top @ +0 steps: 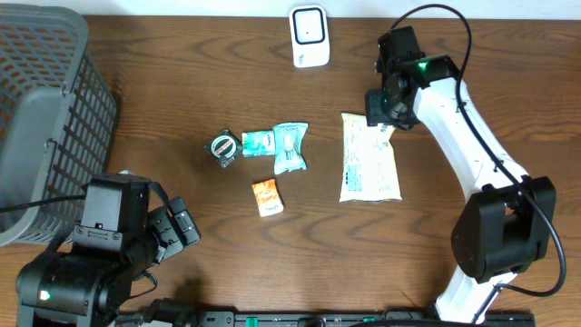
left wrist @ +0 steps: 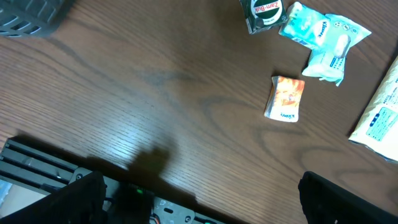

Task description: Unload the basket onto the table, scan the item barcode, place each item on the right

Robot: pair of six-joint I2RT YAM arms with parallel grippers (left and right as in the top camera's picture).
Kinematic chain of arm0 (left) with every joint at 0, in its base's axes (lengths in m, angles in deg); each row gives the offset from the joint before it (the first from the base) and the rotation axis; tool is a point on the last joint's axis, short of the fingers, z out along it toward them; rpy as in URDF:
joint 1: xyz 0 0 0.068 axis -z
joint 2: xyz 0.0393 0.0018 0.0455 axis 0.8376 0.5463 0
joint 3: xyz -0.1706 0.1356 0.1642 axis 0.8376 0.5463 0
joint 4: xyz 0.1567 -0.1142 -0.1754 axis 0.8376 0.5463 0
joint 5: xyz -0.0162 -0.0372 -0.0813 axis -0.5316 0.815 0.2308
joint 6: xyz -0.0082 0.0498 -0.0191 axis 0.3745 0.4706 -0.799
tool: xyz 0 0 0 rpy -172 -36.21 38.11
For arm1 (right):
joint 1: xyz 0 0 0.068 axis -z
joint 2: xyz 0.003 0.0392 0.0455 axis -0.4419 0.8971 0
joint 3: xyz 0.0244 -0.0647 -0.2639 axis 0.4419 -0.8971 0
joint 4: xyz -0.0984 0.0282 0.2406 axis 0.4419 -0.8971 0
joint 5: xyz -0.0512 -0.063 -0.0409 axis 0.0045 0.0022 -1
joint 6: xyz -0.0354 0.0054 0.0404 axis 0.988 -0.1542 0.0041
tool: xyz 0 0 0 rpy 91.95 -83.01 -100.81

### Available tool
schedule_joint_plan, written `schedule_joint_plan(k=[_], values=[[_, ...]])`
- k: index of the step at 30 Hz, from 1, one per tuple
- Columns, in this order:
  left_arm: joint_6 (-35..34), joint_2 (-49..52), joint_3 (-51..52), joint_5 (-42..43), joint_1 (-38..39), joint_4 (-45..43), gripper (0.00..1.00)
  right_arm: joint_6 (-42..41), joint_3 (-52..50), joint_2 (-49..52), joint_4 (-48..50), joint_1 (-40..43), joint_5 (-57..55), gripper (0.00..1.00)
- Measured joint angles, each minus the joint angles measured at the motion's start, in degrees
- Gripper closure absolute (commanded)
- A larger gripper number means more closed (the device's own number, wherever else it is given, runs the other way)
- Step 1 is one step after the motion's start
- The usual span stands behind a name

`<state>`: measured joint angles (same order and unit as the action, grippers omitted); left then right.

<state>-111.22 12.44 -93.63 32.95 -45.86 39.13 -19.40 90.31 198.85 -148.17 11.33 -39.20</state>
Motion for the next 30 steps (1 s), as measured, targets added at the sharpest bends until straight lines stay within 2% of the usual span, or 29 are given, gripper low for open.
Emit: schedule_joint_plan(k=[2, 4, 6, 11, 14, 20, 22, 24, 25, 27, 30], values=[[0.00, 0.00, 0.00, 0.00, 0.00, 0.00, 0.02, 0.02, -0.46, 0.00, -1.77, 0.00, 1.36, 0.45], [0.00, 0.00, 0.00, 0.00, 0.02, 0.00, 0.02, 0.13, -1.46, 0.00, -1.88, 0.00, 3.50, 0.56], [0.00, 0.00, 0.00, 0.00, 0.00, 0.00, 0.02, -0.04, -3.28, 0.00, -0.55, -0.02, 5.75, 0.61], [0.00, 0.00, 0.00, 0.00, 0.00, -0.02, 0.02, -0.42, -11.02, 0.00, 5.42, -0.76, 8.48, 0.64], [0.00, 0.00, 0.00, 0.00, 0.02, 0.00, 0.03, -1.07, -16.65, 0.00, 9.05, -1.55, 9.01, 0.70], [0.00, 0.00, 0.00, 0.02, 0.02, 0.02, 0.02, -2.32, -19.71, -0.02, 9.99, -1.55, 9.33, 0.52], [0.00, 0.00, 0.00, 0.02, 0.02, 0.02, 0.02, -2.47, -18.29, -0.02, 7.28, -1.53, 8.87, 0.47], [0.00, 0.00, 0.00, 0.02, 0.02, 0.02, 0.02, -2.60, -15.15, -0.02, 3.08, -1.49, 7.87, 0.38], [0.00, -0.02, 0.00, 0.02, 0.00, 0.02, 0.02, -2.64, -13.20, -0.02, 1.01, -1.33, 7.48, 0.28], [0.00, 0.00, 0.00, 0.00, 0.00, 0.00, 0.02, -2.58, -8.85, -0.11, -2.73, -0.94, 6.40, 0.01], [0.00, 0.00, 0.00, 0.00, 0.00, 0.00, 0.02, -1.70, -4.35, -0.66, -5.35, 0.31, 4.17, 0.01]])
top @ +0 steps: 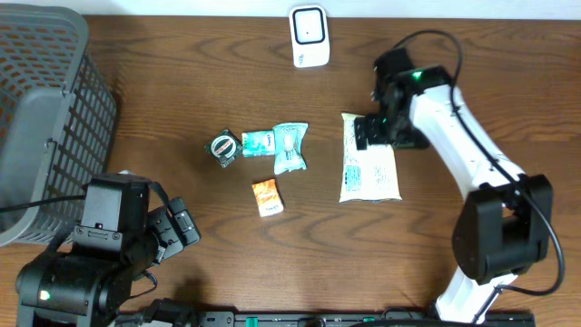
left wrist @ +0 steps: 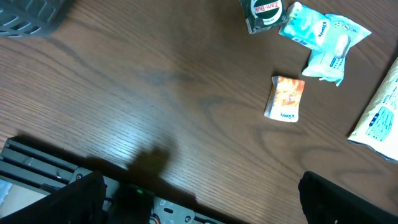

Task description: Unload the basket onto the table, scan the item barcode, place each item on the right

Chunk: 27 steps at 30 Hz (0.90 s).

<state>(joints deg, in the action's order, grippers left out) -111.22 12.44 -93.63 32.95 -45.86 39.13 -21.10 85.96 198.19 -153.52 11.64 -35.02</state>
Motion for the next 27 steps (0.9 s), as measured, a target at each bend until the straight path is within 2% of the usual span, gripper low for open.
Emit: schedule_joint_plan(k=[8, 16, 25, 27], values=[[0.00, 0.00, 0.00, 0.02, 0.00, 0.02, 0.02, 1.77, 0.24, -0.74, 0.17, 7.04, -1.75, 0.01], [0.00, 0.00, 0.00, 0.00, 0.02, 0.02, 0.02, 10.23, -11.04, -0.74, 10.49, 15.28, 15.82, 0.01], [0.00, 0.00, 0.00, 0.02, 0.00, 0.02, 0.02, 13.09, -24.76, -0.74, 23.43, 16.02, 30.58, 0.01], [0.00, 0.00, 0.00, 0.00, 0.00, 0.00, 0.02, 13.20, -26.01, -1.22, 25.70, 15.93, 33.03, 0.07]])
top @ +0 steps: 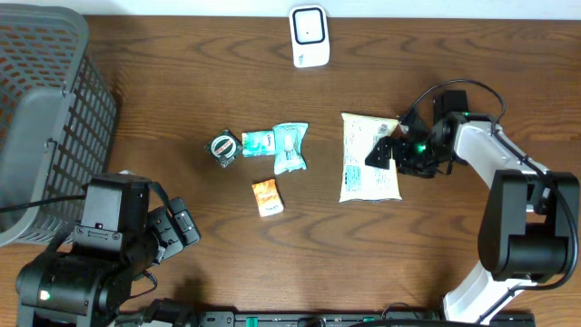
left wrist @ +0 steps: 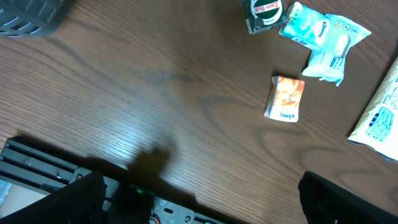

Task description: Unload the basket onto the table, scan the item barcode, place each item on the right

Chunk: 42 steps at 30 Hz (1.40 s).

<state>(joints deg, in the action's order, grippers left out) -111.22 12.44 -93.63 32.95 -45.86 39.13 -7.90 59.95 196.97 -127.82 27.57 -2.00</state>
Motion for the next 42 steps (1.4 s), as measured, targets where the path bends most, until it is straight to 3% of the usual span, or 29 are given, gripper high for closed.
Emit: schedule_joint_plan(k=[2, 8, 11, 21, 27, 34, 42], values=[[0.00, 0.00, 0.00, 0.02, 0.02, 0.02, 0.02, -0.13, -1.22, -0.17, 2.23, -0.13, 1.57, 0.17], [0.00, 0.00, 0.00, 0.02, 0.02, 0.00, 0.02, -2.08, -5.40, -0.17, 6.58, -1.31, 3.67, 0.76], [0.00, 0.00, 0.00, 0.02, 0.02, 0.00, 0.02, -2.99, -6.16, -0.20, 6.60, -1.40, 5.05, 0.99], [0.00, 0.00, 0.00, 0.00, 0.02, 0.02, 0.03, -2.54, -5.05, -0.17, 3.89, -1.18, 7.85, 0.99], [0.00, 0.00, 0.00, 0.02, 0.00, 0.02, 0.03, 5.46, 1.18, -0.09, -7.65, -1.14, 8.79, 0.99], [0.00, 0.00, 0.00, 0.02, 0.02, 0.00, 0.02, 12.81, 12.83, -0.09, -24.98, -1.77, -3.06, 0.99], [0.00, 0.00, 0.00, 0.02, 0.00, 0.00, 0.02, 18.16, 16.59, -0.09, -26.34, -2.45, -7.30, 0.99]])
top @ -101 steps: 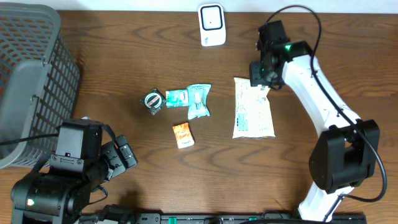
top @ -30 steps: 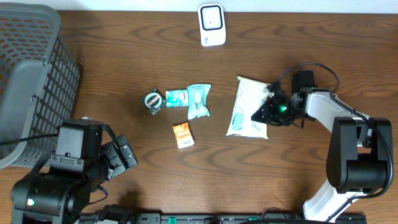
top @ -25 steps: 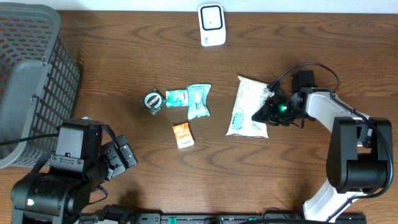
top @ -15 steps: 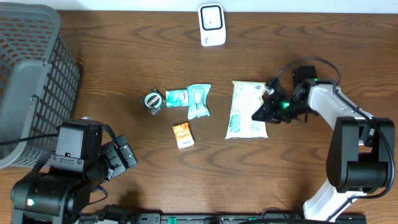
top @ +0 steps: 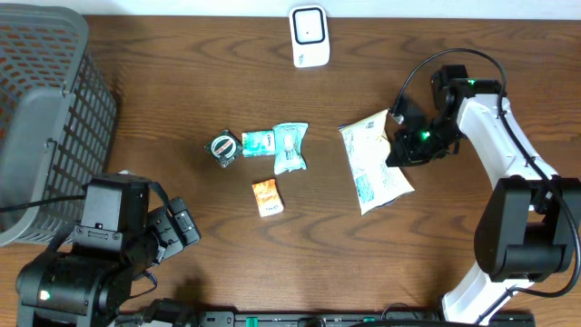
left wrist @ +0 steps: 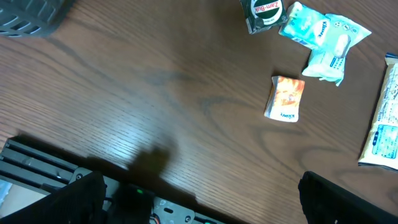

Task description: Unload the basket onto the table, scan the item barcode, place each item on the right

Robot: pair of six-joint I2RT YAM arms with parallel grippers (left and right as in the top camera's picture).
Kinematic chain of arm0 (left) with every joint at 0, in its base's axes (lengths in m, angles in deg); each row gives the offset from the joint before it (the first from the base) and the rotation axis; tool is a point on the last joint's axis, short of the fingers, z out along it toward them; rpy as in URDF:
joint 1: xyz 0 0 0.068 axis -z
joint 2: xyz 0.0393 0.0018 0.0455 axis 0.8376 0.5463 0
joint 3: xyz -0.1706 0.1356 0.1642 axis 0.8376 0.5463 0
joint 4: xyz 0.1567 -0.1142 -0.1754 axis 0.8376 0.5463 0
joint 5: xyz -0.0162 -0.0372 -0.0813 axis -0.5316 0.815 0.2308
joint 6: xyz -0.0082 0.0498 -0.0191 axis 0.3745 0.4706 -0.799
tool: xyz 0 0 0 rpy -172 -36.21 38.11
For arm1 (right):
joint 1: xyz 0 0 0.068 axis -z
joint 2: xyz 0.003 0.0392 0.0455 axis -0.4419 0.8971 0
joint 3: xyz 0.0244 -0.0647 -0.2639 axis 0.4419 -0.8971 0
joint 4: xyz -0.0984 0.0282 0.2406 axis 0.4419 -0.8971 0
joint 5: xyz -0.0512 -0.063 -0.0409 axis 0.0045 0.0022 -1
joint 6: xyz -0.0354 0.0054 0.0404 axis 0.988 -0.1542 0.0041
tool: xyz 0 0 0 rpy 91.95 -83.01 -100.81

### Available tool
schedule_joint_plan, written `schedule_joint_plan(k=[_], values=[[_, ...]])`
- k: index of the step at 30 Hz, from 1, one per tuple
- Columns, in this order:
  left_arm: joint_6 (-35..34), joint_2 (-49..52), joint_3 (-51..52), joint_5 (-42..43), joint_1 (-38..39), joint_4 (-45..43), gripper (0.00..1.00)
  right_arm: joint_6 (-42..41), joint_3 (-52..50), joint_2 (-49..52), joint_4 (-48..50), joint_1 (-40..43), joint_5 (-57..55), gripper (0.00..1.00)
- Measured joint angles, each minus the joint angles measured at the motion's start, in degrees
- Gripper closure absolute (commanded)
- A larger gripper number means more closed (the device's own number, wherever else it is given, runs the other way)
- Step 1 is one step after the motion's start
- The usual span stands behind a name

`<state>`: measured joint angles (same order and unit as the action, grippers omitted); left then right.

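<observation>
A white printed packet (top: 372, 162) lies slanted right of centre in the overhead view, and its end shows at the right edge of the left wrist view (left wrist: 382, 118). My right gripper (top: 402, 145) is at the packet's right edge and appears shut on it. The white barcode scanner (top: 309, 36) stands at the table's far edge. Low at the near left, my left gripper (left wrist: 199, 208) is open with nothing between its fingers (left wrist: 74, 199).
A grey mesh basket (top: 45, 100) fills the far left corner. In the middle lie a round Zam-Buk tin (top: 223, 146), a teal tissue pack (top: 289, 147) and a small orange sachet (top: 266, 197). A black rail runs along the near edge.
The white packet has turned, its far end now swung left and its near end right. My right gripper has moved up along the packet's right edge. The left arm is unchanged.
My right gripper was first above the packet's far right corner, then over its upper right part. Later it lay low beside the packet's right edge, with the packet still straight. Now the packet sits slanted and shifted, with the gripper on its right edge.
</observation>
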<state>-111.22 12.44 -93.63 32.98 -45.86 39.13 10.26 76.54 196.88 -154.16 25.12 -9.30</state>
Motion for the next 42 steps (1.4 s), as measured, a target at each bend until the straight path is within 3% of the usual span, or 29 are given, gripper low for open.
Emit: schedule_joint_plan(k=[6, 10, 16, 22, 26, 30, 36, 42], values=[[0.00, 0.00, 0.00, 0.00, 0.02, 0.00, 0.03, -6.56, 0.00, 0.02, 4.70, 0.02, -6.23, 0.99], [0.00, 0.00, 0.00, 0.00, 0.00, 0.02, 0.03, -11.47, 0.74, 0.02, 2.82, 0.02, -8.22, 0.92], [0.00, 0.00, 0.00, 0.00, 0.02, 0.04, 0.02, -16.35, 9.33, 0.02, -7.74, 0.02, -9.14, 0.75], [0.00, 0.00, 0.00, -0.02, 0.02, 0.00, 0.02, -19.19, 13.03, 0.02, -12.11, -0.83, -7.67, 0.90], [0.00, 0.00, 0.00, -0.02, 0.00, 0.00, 0.03, -20.13, 11.52, 0.02, -9.01, -4.59, -5.51, 0.91], [0.00, 0.00, 0.00, -0.02, 0.00, -0.02, 0.02, -20.92, 6.67, 0.02, -3.21, -9.81, -4.44, 0.98], [0.00, 0.00, 0.00, -0.02, 0.00, 0.00, 0.02, -26.45, -3.96, 0.02, 6.75, -17.73, -5.77, 0.95], [0.00, 0.00, 0.00, 0.00, 0.02, 0.00, 0.02, -33.16, -10.62, 0.02, 9.79, -20.76, -10.45, 0.88]])
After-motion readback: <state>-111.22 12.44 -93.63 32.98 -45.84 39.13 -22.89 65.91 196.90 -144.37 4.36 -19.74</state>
